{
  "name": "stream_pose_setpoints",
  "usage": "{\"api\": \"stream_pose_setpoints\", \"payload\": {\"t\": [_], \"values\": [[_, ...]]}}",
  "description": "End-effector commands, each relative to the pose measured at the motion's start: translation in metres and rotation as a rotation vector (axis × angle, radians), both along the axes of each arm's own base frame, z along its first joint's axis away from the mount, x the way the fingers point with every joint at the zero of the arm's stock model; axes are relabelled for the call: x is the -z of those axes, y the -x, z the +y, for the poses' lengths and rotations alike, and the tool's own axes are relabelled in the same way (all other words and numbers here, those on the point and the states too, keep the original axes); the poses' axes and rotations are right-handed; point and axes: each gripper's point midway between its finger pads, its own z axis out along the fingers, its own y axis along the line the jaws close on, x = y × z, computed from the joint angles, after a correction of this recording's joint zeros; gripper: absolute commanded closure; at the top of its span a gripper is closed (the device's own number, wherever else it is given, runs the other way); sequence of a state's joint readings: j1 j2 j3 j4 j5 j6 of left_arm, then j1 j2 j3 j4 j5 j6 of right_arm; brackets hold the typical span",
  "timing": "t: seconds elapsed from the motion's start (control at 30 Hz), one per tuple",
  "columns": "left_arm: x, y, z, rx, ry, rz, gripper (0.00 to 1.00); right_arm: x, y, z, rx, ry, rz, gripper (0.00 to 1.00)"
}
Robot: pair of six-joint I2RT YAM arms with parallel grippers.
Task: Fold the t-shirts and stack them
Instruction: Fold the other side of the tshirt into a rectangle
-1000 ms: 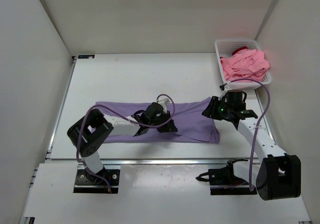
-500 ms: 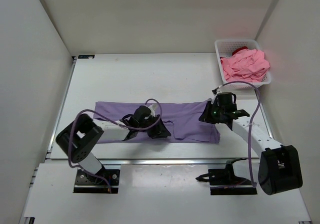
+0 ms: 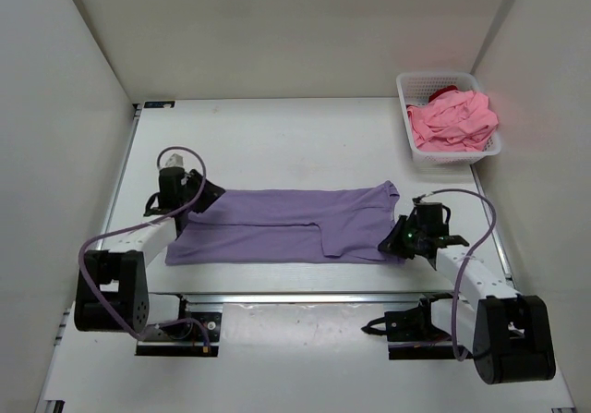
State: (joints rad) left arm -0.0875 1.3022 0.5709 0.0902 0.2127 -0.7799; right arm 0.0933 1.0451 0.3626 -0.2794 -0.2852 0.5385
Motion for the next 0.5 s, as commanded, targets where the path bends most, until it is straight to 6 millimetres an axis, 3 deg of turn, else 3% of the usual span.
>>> {"api": "stream_pose_setpoints", "payload": {"t": [0.0, 0.13, 0.4, 0.47], "values": [[0.031, 0.007, 0.055, -0.149, -0.078, 0.086, 0.58, 0.0, -0.001, -0.006, 0.062, -0.048, -0.037, 1.0], [0.049, 0.012, 0.078, -0.229, -0.04, 0.156, 0.69, -0.005, -0.004, -0.012, 0.08, -0.021, -0.056, 1.0], [0.076, 0.026, 0.118, -0.364, -0.096, 0.258, 0.77, -0.005, -0.005, -0.017, 0.096, -0.014, -0.074, 1.0], [0.083, 0.039, 0.129, -0.41, -0.108, 0.313, 0.81, -0.007, -0.008, -0.019, 0.108, -0.018, -0.086, 1.0]]}}
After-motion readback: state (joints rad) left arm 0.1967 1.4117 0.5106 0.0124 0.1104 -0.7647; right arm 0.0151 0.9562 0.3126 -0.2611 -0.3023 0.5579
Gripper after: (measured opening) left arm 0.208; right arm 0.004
